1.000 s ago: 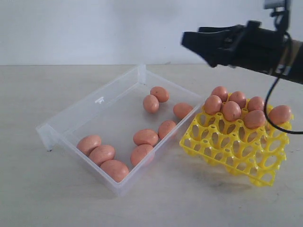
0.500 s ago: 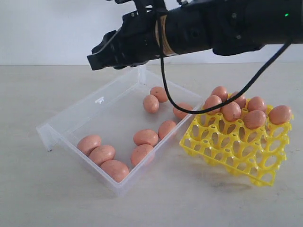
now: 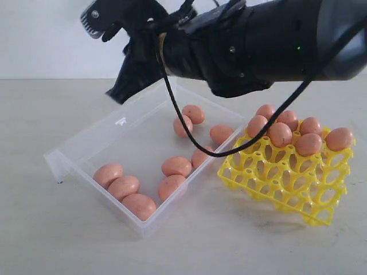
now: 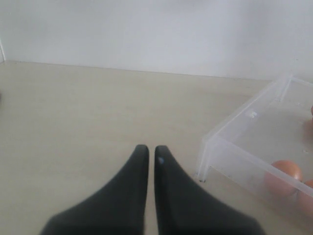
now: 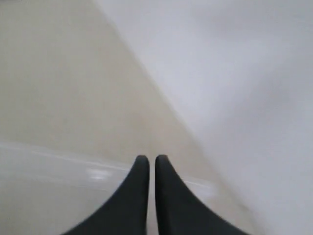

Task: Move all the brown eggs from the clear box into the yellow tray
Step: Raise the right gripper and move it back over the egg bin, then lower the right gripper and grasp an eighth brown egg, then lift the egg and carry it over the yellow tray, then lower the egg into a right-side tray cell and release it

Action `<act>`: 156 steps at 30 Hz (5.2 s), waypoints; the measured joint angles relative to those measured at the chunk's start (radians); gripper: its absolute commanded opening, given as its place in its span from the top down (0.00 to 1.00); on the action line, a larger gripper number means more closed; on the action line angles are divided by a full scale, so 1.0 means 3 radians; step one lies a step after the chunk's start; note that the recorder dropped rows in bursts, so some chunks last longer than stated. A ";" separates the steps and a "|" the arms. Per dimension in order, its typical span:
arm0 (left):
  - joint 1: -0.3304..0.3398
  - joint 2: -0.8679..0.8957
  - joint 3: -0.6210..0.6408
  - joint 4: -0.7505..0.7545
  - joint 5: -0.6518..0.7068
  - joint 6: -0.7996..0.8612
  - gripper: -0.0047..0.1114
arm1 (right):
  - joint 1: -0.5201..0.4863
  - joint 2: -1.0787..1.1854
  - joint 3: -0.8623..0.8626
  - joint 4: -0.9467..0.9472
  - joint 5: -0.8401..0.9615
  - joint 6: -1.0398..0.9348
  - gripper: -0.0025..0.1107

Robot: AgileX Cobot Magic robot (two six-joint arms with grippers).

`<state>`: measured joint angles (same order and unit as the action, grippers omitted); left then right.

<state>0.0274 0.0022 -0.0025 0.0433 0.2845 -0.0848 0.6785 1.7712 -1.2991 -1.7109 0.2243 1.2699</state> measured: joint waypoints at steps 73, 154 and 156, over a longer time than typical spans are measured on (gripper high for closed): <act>0.0000 0.0000 0.0000 0.0000 0.0000 0.0000 0.92 | -0.0600 -0.0198 0.0110 0.7390 -0.0118 -0.5937 0.98; 0.0000 0.0000 0.0000 0.0000 0.0000 0.0000 0.92 | -0.4151 0.0567 0.2199 0.1739 -0.4037 -0.2137 0.88; 0.0000 0.0000 0.0000 0.0000 0.0000 0.0000 0.92 | -0.4151 0.0574 0.2199 0.1746 -0.4044 -0.2135 0.77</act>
<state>0.0274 0.0022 -0.0025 0.0433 0.2845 -0.0848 -0.5670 1.9433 -0.6394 -1.1872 -0.9888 0.6294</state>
